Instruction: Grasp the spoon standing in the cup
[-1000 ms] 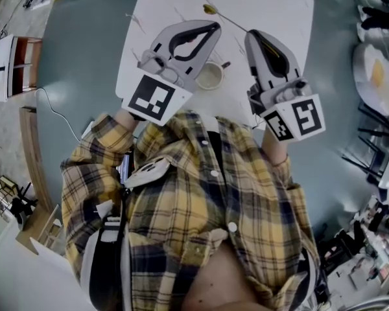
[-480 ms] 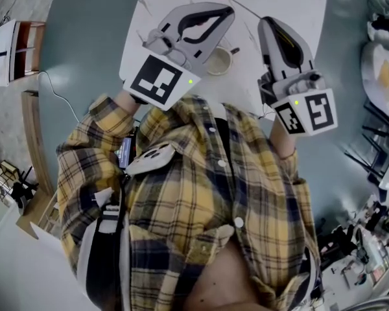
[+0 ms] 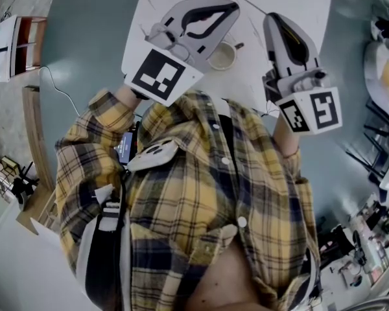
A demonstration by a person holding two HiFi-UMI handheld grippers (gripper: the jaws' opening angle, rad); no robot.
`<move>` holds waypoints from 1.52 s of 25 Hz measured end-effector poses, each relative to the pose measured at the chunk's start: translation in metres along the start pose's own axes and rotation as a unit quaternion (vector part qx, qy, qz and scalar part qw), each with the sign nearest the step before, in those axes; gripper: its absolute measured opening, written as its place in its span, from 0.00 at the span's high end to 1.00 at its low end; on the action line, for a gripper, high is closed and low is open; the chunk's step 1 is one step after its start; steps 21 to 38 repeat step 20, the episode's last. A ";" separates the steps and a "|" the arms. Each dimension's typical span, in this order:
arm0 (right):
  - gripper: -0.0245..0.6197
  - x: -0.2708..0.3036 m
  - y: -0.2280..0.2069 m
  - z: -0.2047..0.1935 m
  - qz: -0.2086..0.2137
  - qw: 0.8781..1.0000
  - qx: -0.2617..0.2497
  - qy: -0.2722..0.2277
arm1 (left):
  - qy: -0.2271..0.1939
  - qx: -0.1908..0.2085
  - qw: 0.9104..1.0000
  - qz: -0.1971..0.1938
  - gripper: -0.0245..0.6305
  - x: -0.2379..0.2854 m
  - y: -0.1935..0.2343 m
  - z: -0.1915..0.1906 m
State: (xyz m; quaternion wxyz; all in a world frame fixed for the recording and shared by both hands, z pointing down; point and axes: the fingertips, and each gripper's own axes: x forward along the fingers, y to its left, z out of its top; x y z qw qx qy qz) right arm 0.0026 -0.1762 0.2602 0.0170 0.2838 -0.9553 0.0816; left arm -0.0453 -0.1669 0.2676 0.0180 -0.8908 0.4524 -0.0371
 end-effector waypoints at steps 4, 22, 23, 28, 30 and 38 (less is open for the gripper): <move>0.91 0.001 0.000 -0.001 -0.002 1.000 0.000 0.000 | -0.004 0.005 1.000 -0.003 0.94 0.000 0.000 0.000; 0.91 0.003 0.001 -0.001 -0.003 1.000 -0.002 0.004 | -0.004 0.005 1.000 -0.018 0.94 0.002 -0.003 -0.003; 0.91 0.003 0.001 -0.001 -0.003 1.000 -0.002 0.004 | -0.004 0.005 1.000 -0.018 0.94 0.002 -0.003 -0.003; 0.91 0.003 0.001 -0.001 -0.003 1.000 -0.002 0.004 | -0.004 0.005 1.000 -0.018 0.94 0.002 -0.003 -0.003; 0.91 0.003 0.001 -0.001 -0.003 1.000 -0.002 0.004 | -0.004 0.005 1.000 -0.018 0.94 0.002 -0.003 -0.003; 0.91 0.003 0.001 -0.001 -0.003 1.000 -0.002 0.004 | -0.004 0.005 1.000 -0.018 0.94 0.002 -0.003 -0.003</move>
